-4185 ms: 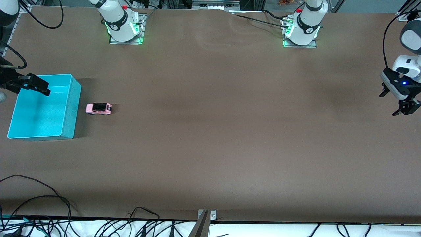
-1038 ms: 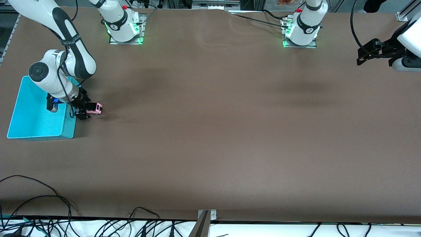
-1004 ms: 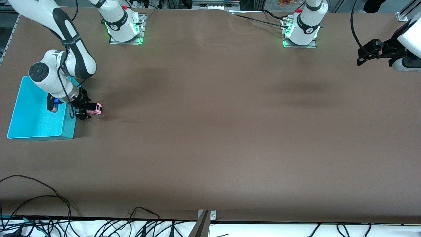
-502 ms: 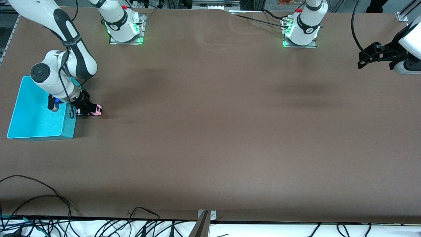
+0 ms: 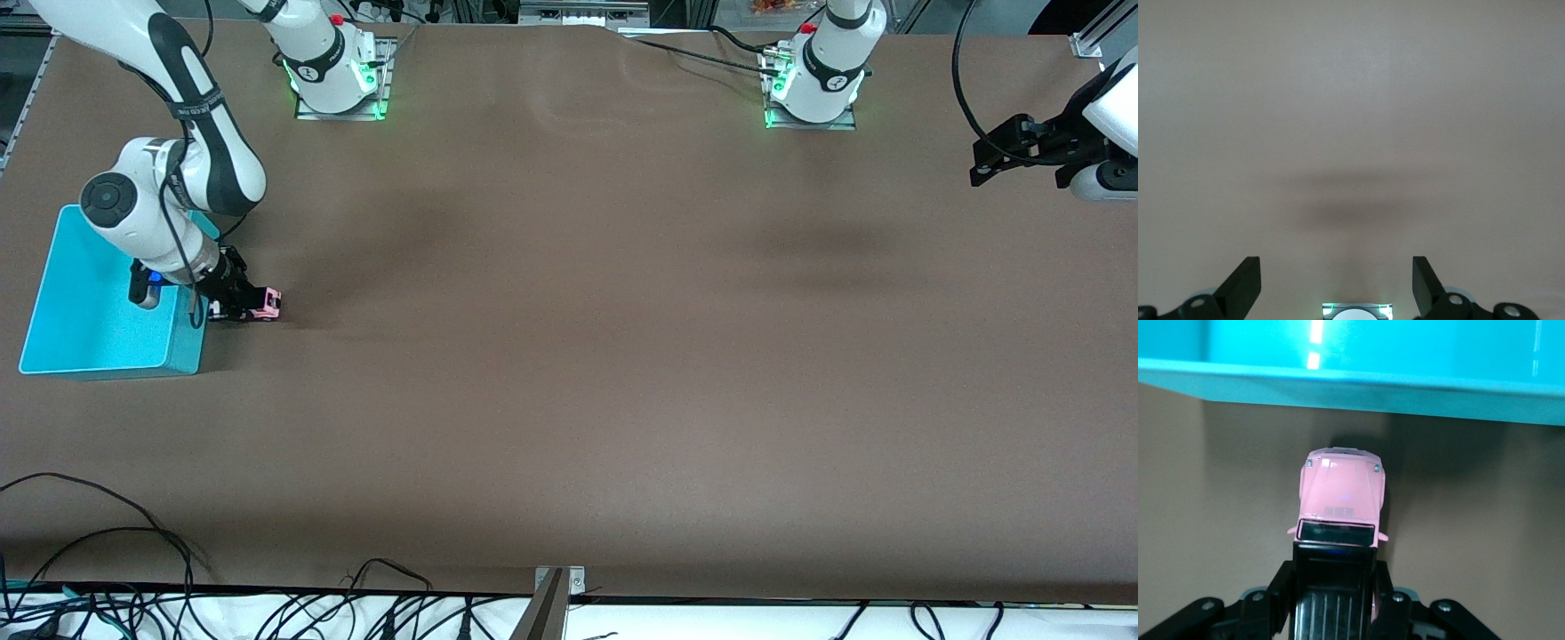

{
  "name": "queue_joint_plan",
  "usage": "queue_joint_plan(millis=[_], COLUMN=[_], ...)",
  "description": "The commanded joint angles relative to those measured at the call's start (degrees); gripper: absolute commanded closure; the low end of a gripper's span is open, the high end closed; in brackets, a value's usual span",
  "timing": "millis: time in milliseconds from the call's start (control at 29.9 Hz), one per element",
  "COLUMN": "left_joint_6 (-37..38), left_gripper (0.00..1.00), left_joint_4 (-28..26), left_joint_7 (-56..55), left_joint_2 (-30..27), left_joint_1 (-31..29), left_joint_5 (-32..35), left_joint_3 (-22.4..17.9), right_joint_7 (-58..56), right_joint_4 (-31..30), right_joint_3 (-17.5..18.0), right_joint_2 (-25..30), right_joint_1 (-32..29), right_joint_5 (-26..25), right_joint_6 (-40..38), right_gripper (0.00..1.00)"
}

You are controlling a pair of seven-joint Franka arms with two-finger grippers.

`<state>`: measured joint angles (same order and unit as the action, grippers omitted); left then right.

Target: Wind and store pink jeep toy

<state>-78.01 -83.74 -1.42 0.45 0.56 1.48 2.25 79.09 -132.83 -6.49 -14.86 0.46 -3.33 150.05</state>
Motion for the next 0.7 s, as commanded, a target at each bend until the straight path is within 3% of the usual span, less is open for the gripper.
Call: queue_joint_plan(millis=[0,268,670], left_joint_6=[-0.6,-0.5,0.1], left_gripper=[0.0,0.0,0.0], left_joint_4=[-0.7,-0.7,-0.9], left_joint_7=[0.1,-0.3,-0.3], left_joint_2=[-0.9,-0.9,-0.9], left_joint_1=[-0.4,-0.3,-0.4], left_joint_5=[-0.2,-0.2,-0.2], left_joint_3=[0.1,0.1,0.1], right_joint_7=[0.9,-0.5,-17.3], right_joint_4=[8.4,21.6,28.2], right_joint_3=[0.0,-0.5,-6.3], right_joint_2=[1.4,-0.1,-0.6], right_joint_1=[0.7,0.2,-4.6], right_joint_5=[-0.1,-0.9,-1.0], right_joint_6=[-12.2,-27.0,-33.7], right_gripper=[0.77,0.77,0.77])
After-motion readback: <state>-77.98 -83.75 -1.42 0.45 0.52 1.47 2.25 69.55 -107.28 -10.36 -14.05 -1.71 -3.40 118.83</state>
